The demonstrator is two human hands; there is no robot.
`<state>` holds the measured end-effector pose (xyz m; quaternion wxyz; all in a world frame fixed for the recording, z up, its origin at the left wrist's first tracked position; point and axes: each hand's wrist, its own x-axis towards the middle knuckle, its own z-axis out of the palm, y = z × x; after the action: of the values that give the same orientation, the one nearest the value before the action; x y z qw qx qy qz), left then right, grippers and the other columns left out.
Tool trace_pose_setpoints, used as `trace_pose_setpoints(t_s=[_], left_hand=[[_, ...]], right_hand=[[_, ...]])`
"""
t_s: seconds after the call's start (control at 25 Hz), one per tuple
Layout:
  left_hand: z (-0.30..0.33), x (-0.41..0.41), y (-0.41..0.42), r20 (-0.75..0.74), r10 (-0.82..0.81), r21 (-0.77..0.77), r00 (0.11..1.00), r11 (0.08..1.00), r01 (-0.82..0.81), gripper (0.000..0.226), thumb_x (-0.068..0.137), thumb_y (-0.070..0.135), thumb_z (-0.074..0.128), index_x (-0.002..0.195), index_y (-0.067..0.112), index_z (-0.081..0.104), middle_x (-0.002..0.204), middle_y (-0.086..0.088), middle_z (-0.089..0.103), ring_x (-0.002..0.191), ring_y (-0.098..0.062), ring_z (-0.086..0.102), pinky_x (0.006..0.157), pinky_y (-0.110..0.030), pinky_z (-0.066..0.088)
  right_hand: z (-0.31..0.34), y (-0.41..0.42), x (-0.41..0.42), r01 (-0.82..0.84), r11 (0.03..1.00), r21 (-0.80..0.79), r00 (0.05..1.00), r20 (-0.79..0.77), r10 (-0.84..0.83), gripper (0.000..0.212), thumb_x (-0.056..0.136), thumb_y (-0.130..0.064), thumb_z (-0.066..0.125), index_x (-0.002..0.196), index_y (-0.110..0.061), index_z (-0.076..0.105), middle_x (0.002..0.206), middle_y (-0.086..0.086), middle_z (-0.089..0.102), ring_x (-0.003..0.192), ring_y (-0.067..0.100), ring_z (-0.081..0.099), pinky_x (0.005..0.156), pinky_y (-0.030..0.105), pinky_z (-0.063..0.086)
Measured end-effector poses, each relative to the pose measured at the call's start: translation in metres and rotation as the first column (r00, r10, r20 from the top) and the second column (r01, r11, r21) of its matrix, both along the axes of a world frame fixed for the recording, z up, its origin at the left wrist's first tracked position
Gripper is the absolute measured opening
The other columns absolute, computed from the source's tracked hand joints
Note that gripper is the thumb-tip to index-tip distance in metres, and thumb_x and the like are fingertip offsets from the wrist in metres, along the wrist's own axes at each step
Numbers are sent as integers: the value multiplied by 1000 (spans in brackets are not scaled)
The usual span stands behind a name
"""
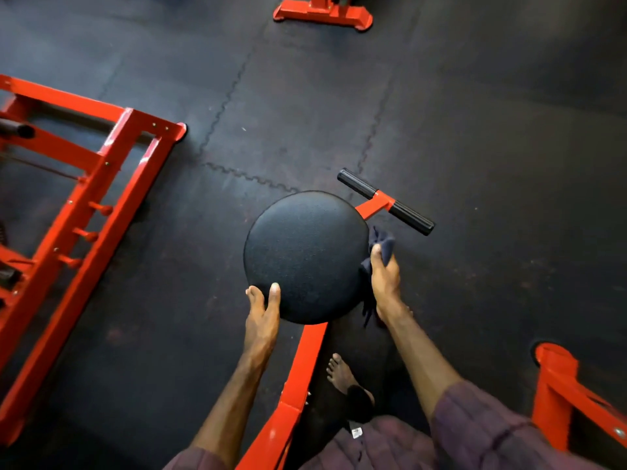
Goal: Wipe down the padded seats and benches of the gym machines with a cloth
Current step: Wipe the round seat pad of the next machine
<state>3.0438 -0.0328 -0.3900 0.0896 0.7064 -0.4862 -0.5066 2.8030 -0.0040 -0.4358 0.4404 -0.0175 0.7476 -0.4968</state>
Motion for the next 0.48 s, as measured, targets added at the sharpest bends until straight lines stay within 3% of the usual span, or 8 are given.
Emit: trace_pose_setpoints(t_s=[0.12, 0.32, 0.4, 0.48], left_hand=[[-2, -2, -2, 5, 52, -2, 999, 999, -52, 90, 102, 72, 40, 169, 24, 5, 176, 5, 2, 162, -16, 11, 131, -39, 12], [-7, -20, -1, -1, 135, -38, 991, 990, -135, 109, 91, 82, 51, 169, 25, 0, 177, 5, -1, 162, -16, 11, 132, -43, 15], [-9, -28, -1, -6, 192, -81, 981, 978, -192, 116, 85, 85, 60, 169, 30, 3, 177, 5, 4, 162, -14, 12, 132, -44, 17], [-18, -35, 0, -18, 265, -114, 964, 958, -265, 116, 80, 85, 67, 167, 33, 9, 176, 5, 12, 161, -13, 16, 131, -47, 21]], right_hand=[[20, -35, -33, -187, 982, -37, 979, -90, 183, 26, 109, -40, 53, 130, -28, 63, 97, -11, 69, 96, 11, 65, 80, 23, 47], [9, 8, -22, -299, 954, 24, 950, -81, 300, 48, 109, -42, 52, 152, -20, 49, 143, 1, 60, 133, 14, 55, 104, 25, 39], [18, -30, -46, -365, 931, 1, 931, -36, 364, 45, 109, -44, 52, 148, -23, 53, 132, 3, 67, 118, 16, 66, 95, 23, 46], [19, -93, -67, -498, 867, 1, 863, -104, 495, 40, 108, -47, 51, 142, -27, 60, 123, 2, 70, 100, 11, 68, 81, 13, 51]])
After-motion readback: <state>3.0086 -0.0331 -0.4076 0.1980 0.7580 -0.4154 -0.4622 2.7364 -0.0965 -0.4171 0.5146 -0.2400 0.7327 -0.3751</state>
